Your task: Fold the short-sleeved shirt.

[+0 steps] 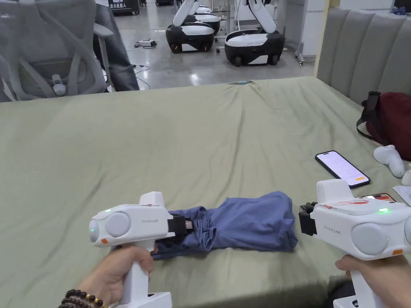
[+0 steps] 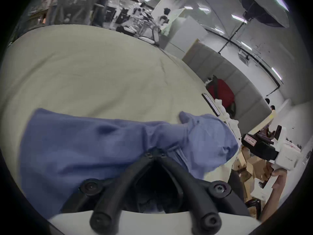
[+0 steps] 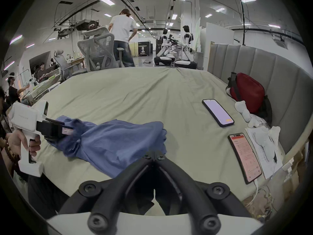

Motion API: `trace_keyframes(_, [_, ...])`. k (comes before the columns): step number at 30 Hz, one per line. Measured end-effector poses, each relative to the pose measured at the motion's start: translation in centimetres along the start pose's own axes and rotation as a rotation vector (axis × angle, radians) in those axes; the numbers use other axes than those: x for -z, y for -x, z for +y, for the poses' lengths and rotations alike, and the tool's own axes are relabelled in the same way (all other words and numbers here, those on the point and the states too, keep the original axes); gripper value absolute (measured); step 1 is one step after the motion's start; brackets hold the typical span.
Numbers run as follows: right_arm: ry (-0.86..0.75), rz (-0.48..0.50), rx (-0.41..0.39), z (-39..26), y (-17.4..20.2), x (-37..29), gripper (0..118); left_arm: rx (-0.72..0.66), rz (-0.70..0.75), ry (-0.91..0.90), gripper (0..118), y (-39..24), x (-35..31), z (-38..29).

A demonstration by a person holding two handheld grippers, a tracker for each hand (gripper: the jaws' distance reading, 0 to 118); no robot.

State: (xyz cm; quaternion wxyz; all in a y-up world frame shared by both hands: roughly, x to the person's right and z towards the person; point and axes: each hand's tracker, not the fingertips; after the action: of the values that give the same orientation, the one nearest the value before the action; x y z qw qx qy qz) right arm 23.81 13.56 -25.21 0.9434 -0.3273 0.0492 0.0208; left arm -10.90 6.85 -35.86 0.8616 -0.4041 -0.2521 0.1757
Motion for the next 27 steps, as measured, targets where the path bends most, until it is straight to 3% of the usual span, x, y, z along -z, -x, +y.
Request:
trace_keyframes(6, [0.010, -0.032, 0.018, -0.2, -0.6, 0.1, 0, 0.011, 0.027, -0.004, 0, -0.8, 0.7, 1.2])
trace_keyframes(12, [-0.021, -0.014, 0.034, 1.4, 1.1, 0.8, 0, 0.002, -0.017, -0.155, 0, 0.4, -6.5, 1.8])
trace_keyframes(16, [-0.062, -0.011, 0.002, 2.4, 2.6, 1.1, 0, -0.025, 0.098, -0.231, 0, 4.0, -11.0, 1.3])
trace_keyframes(20, [-0.082, -0.046, 0.001, 2.8, 3.3, 1.5, 0, -0.085, 0.152, -0.213, 0, 7.0, -12.9, 0.2])
trace_keyframes(25, [-0.065, 0.011, 0.028, 2.7, 3.1, 1.5, 0, -0.097, 0.147, -0.186, 0, 7.9, -12.7, -0.7])
trace_keyframes(26, [-0.062, 0.005, 0.020, 2.6, 3.2, 1.5, 0, -0.096, 0.147, -0.179, 9, 8.0, -12.5, -0.7])
trace_keyframes(27, [-0.061, -0.002, 0.013, 2.4, 3.2, 1.4, 0, -0.096, 0.139, -0.179, 29, 8.1, -12.2, -0.7])
